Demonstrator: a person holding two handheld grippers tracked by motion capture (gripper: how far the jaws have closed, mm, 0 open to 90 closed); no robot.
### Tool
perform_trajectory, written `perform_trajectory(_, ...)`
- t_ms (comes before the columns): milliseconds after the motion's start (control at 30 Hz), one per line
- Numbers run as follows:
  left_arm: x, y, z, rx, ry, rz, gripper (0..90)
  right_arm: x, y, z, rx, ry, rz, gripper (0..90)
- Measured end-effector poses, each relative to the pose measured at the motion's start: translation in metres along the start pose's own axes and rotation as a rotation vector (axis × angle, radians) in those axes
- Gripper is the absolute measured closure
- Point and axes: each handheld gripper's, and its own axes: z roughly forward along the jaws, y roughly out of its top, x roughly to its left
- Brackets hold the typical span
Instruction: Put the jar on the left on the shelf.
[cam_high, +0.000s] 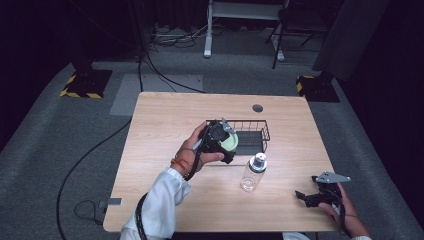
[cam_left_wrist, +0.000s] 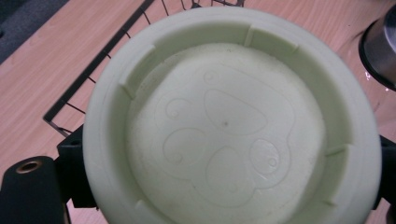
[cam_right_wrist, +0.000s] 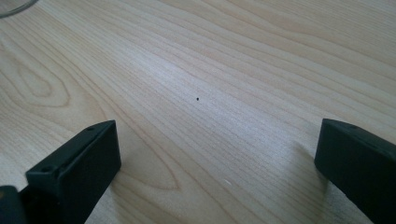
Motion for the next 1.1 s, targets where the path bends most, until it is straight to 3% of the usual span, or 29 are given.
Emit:
perform_trajectory(533,0.019,0.024,0.009,-0.03,0.019,-0.041,11.1,0.0,0.0,0.0,0.0,0.0,-0.001,0.2)
perform_trajectory(767,0.029,0.03,0.019,-0.035,0.028,-0.08,11.1,0.0,0.0,0.0,0.0,0.0,-0.001,0.3)
perform_trajectory(1100,0.038,0.034,0.039,-0.047,0.04,-0.168,11.1,0.0,0.0,0.0,0.0,0.0,-0.002,0.3)
